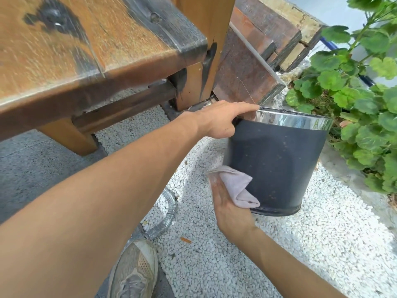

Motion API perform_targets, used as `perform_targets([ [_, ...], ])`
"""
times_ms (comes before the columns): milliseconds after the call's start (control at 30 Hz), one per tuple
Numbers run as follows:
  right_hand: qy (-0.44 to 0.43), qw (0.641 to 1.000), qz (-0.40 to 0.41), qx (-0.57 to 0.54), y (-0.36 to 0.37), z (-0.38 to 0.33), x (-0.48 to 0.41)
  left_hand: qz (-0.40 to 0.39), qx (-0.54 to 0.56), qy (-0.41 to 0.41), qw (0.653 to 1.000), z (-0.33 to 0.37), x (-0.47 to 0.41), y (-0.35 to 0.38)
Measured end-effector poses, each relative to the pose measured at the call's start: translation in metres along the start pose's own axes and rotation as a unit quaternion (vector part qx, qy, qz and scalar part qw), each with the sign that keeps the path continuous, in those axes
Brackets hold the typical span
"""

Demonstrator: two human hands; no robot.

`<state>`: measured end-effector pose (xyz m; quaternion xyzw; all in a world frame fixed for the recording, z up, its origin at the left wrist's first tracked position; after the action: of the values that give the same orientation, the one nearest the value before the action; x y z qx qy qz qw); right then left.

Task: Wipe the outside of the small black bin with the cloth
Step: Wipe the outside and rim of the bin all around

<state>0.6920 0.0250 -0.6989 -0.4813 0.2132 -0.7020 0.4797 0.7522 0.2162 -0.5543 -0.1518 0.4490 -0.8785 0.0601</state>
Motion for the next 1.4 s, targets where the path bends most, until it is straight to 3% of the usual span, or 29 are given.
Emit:
perform_targets([
  [133, 0.03, 0.962, -0.044, -0.267, 0.007, -0.01, 0.015, 0.011, 0.016, 0.002, 1.0, 0.0, 0.002, 0.0],
  [300, 0.024, 0.914, -0.018, -0.405, 0.001, 0.004, 0.037, 0.009, 0.022, 0.009, 1.0, 0.003, 0.0, 0.001],
  [433, 0.055, 0.896, 0.076, -0.433, -0.004, 0.063, 0.069, 0.026, 0.016, -0.008, 1.0, 0.003, -0.003, -0.002],
  [733, 0.194, 0.843, 0.264, -0.427, -0.031, 0.2, 0.113, 0.099, -0.038, 0.046, 0.993, 0.017, -0.007, -0.003],
  [833, 0.208, 0.851, 0.27, -0.399, -0.046, 0.22, 0.101, 0.107, -0.033, 0.062, 0.992, 0.025, -0.004, -0.005],
  [1033, 0.165, 0.918, 0.215, -0.289, -0.063, 0.204, 0.069, 0.06, -0.101, 0.123, 0.985, 0.033, 0.009, -0.004],
  [1167, 0.149, 0.912, 0.232, -0.303, -0.066, 0.199, 0.076, 0.006, -0.182, 0.164, 0.97, 0.031, 0.012, -0.006],
  [1267, 0.14, 0.902, 0.252, -0.321, -0.061, 0.189, 0.095, -0.019, -0.244, 0.211, 0.946, 0.027, 0.012, -0.005],
  [1400, 0.124, 0.918, 0.245, -0.287, -0.041, 0.156, 0.127, -0.061, -0.343, 0.296, 0.889, 0.027, 0.017, 0.009],
])
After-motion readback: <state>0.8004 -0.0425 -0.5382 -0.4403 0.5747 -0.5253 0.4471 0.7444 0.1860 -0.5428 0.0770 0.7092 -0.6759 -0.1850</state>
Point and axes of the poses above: each hand's wrist, its own x-axis away from the middle knuckle, its own y-axis out of the palm, z = x × y, the point moved 6 cm from there along -x, towards the middle knuckle, and after that the axes turned 2 degrees about -y, right-handed, at the moved point
